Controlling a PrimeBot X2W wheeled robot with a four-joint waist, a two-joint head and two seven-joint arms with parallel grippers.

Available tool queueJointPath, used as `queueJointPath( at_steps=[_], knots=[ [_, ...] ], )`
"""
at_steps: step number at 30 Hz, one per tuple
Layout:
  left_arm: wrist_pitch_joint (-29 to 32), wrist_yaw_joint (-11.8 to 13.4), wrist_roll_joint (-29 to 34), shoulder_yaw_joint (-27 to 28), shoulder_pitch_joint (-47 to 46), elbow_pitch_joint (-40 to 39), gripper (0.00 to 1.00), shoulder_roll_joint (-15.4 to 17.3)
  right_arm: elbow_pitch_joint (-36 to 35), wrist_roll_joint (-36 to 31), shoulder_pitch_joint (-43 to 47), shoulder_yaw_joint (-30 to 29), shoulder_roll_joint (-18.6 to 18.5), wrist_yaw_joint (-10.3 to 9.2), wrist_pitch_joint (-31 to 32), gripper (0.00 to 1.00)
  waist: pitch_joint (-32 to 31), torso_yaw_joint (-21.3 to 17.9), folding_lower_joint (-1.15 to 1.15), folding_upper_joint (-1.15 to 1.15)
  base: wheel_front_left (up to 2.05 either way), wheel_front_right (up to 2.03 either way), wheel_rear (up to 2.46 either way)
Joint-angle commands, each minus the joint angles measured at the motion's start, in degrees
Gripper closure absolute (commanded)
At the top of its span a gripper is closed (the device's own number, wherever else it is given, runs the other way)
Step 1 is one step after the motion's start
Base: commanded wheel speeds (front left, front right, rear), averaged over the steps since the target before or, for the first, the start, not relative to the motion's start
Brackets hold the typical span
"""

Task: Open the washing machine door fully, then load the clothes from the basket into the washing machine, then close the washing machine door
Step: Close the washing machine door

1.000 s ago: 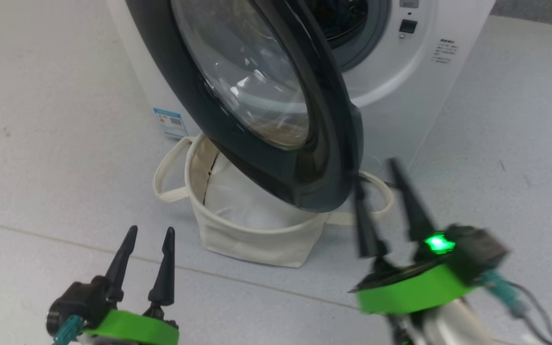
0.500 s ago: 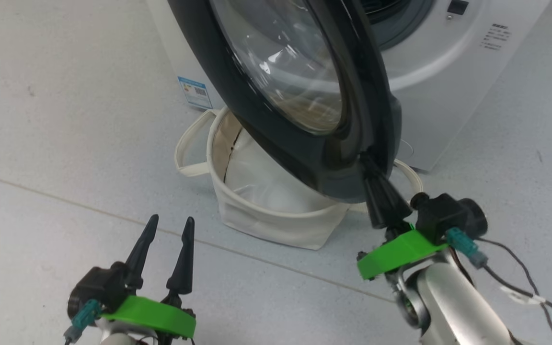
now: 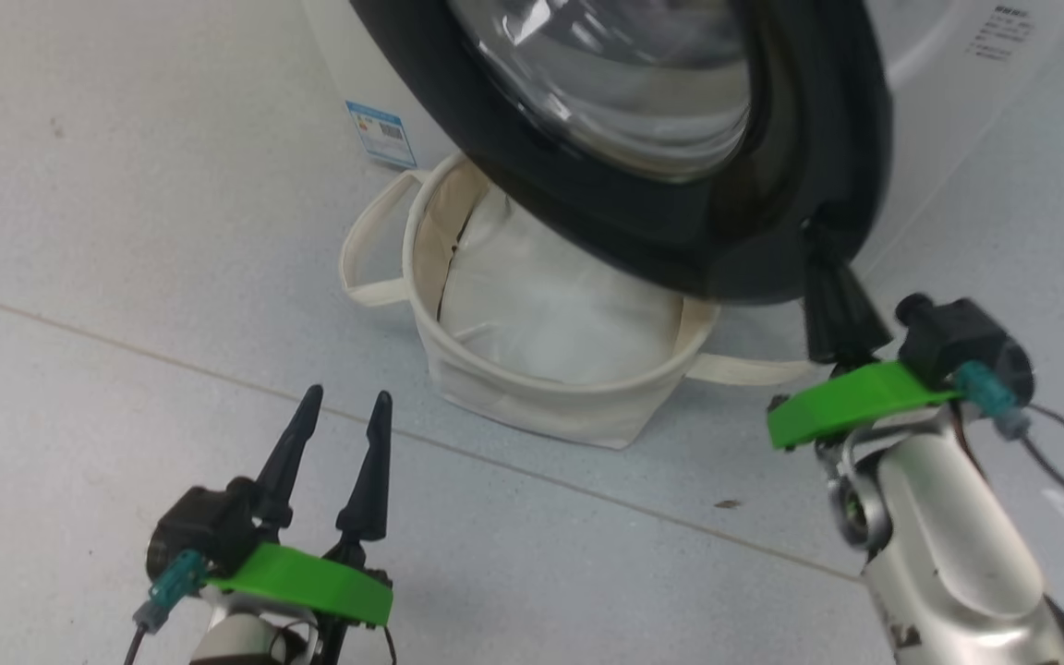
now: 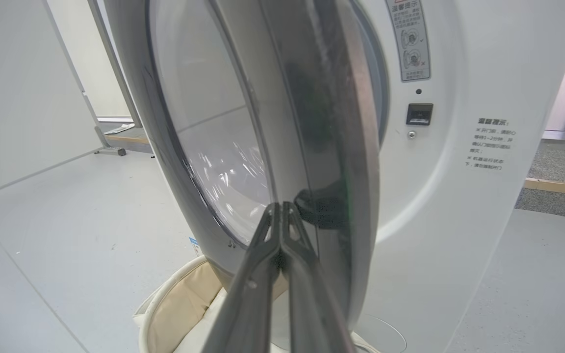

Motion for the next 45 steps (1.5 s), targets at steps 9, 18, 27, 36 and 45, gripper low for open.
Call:
queueJointPath(
  at_steps=[9, 18, 27, 36, 45],
  knots=[
    [-0.35, 1.28, -2.03, -1.66, -4.73, -1.83, 0.0, 0.28, 2.48, -3.3, -9.76, -7.8, 0.57, -0.01, -0.28, 1.0, 5.28, 2.15, 0.0, 0.0, 0.0, 0.0, 0.0],
    [-0.35, 2.36, -3.87, -4.5, -6.96, -2.08, 0.0, 0.28, 5.07, -6.62, -17.27, -14.52, 0.57, -0.01, -0.28, 1.0, 9.42, 4.45, 0.0, 0.0, 0.0, 0.0, 0.0],
    [-0.35, 3.48, -5.38, -6.93, -8.88, -2.21, 0.0, 0.28, 6.36, -8.56, -24.66, -22.01, 0.57, -0.01, -0.28, 1.0, 12.55, 6.03, 0.0, 0.0, 0.0, 0.0, 0.0],
    [-0.35, 4.26, -6.44, -8.09, -10.45, -2.51, 0.0, 0.28, 6.12, -9.17, -29.35, -25.58, 0.57, -0.01, -0.28, 1.0, 14.93, 6.33, 0.0, 0.0, 0.0, 0.0, 0.0],
    [-0.35, 4.35, -6.46, -7.87, -10.81, -2.09, 0.0, 0.28, 5.87, -7.13, -27.88, -23.8, 0.57, -0.01, -0.28, 1.0, 14.16, 5.63, 0.0, 0.0, 0.0, 0.0, 0.0]
  ],
)
